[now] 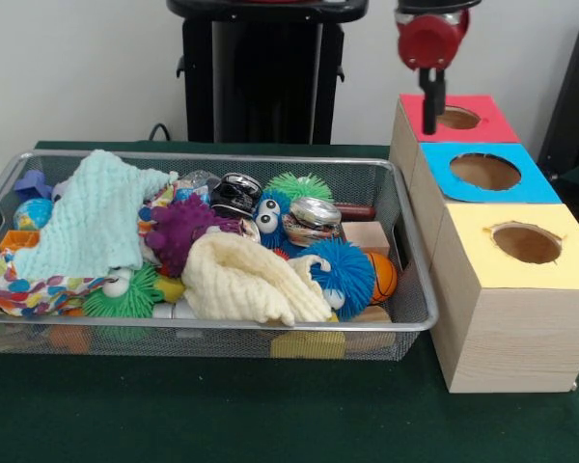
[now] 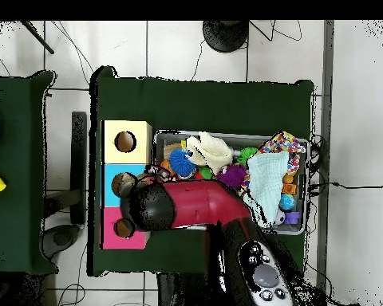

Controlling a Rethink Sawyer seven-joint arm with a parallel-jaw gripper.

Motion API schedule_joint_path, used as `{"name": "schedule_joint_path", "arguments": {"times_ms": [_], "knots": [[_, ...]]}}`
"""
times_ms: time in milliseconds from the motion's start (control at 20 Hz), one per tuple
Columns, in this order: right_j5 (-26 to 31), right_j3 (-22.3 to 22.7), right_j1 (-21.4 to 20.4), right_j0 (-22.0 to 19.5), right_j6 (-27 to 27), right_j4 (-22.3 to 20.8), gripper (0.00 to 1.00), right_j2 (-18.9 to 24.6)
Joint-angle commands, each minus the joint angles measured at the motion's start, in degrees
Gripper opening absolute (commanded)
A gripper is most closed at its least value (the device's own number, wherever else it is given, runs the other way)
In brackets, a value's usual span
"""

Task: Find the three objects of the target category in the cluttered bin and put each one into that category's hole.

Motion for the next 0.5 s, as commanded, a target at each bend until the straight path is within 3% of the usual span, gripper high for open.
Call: {"name": "schedule_joint_path", "arguments": {"times_ms": [50, 500], "knots": [[4.2, -4.4, 4.2, -8.3, -2.4, -5.0, 1.0, 2.8], [8.3, -6.3, 6.6, -19.8, -11.7, -11.4, 1.0, 8.1]]}}
